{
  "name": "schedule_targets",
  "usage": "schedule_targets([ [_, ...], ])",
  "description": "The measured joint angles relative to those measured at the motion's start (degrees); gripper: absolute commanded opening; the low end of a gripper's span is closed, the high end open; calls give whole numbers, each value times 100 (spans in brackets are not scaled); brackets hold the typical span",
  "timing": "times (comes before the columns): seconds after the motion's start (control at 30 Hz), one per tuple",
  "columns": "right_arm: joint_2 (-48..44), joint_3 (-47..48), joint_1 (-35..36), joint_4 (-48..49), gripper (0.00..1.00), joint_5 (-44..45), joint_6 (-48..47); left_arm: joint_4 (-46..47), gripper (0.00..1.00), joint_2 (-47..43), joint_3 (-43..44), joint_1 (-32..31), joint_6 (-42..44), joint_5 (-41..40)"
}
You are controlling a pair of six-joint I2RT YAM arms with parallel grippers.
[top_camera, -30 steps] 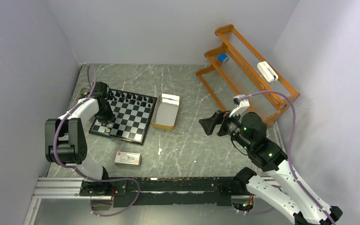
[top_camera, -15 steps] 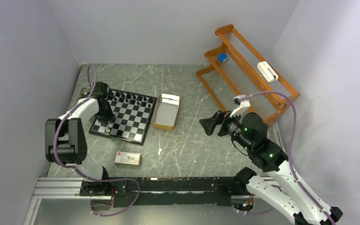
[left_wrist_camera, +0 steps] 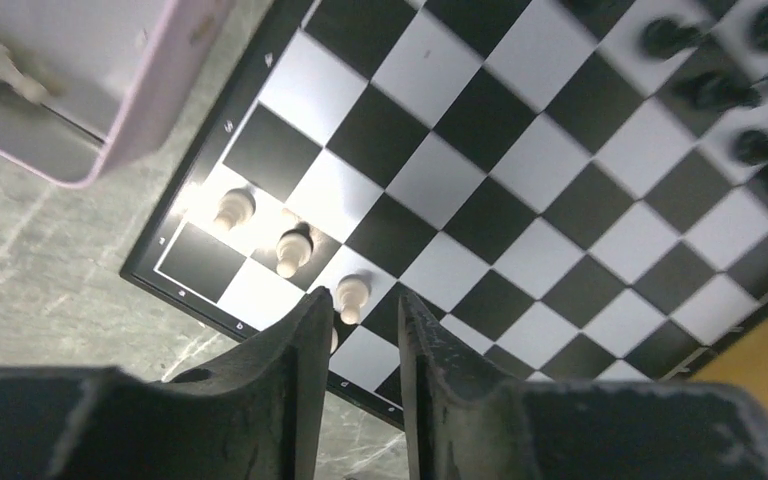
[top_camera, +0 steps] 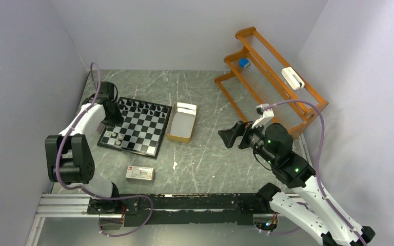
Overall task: Set up the chess pieces on the board
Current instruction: Place the chess piece on the chessboard, then pick up the chess piece from the storage box.
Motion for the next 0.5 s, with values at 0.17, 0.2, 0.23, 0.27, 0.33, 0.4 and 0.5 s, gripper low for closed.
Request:
schedule_targets([
  [0.17, 13, 0, 0, 0, 94, -7, 7, -87, 56, -299, 531, -2, 63, -66],
  [0.2, 20, 0, 0, 2, 94, -17, 7, -109, 57, -339, 656, -2, 72, -105],
  [0.23, 28, 0, 0, 2, 94, -20, 7, -116, 59, -352, 763, -2, 79, -149],
  [0.27, 33, 0, 0, 2, 94, -22, 7, -125, 60, -352, 863, -2, 79, -199],
  [0.33, 52, 0, 0, 2, 94, -22, 4, -142, 61, -334, 1019, -2, 76, -293],
  [0.4, 61, 0, 0, 2, 94, -22, 2, -151, 60, -313, 1145, 22, 63, -358],
  [0.5, 74, 0, 0, 4, 94, -24, 2, -98, 57, -243, 1283, 155, -11, -356],
])
